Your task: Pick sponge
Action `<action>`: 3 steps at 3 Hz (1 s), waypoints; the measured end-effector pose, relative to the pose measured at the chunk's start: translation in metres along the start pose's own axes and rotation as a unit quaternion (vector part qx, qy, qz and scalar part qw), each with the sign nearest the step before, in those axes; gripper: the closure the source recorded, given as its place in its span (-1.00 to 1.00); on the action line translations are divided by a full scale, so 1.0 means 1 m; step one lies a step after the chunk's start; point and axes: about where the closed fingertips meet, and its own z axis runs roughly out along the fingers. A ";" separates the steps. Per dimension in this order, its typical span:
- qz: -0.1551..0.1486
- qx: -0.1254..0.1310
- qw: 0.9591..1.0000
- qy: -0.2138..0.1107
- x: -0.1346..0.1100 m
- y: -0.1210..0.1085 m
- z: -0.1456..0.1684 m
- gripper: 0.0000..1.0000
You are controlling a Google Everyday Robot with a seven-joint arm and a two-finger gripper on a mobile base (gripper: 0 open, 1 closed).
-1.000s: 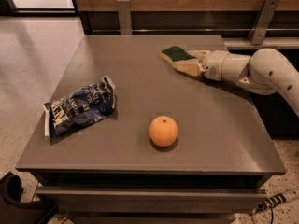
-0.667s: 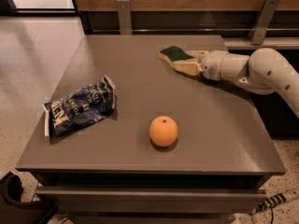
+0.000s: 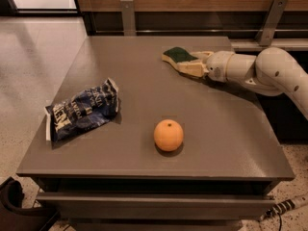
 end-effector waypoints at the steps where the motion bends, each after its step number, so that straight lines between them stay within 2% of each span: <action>1: -0.017 0.018 1.000 0.012 -0.020 0.000 -0.023 1.00; 2: -0.037 0.033 0.999 0.019 -0.041 0.002 -0.045 1.00; 3: -0.058 0.037 0.997 0.026 -0.061 0.004 -0.060 1.00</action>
Offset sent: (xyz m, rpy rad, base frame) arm -0.0383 -0.0445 0.0830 -0.1334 -0.0748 -0.0815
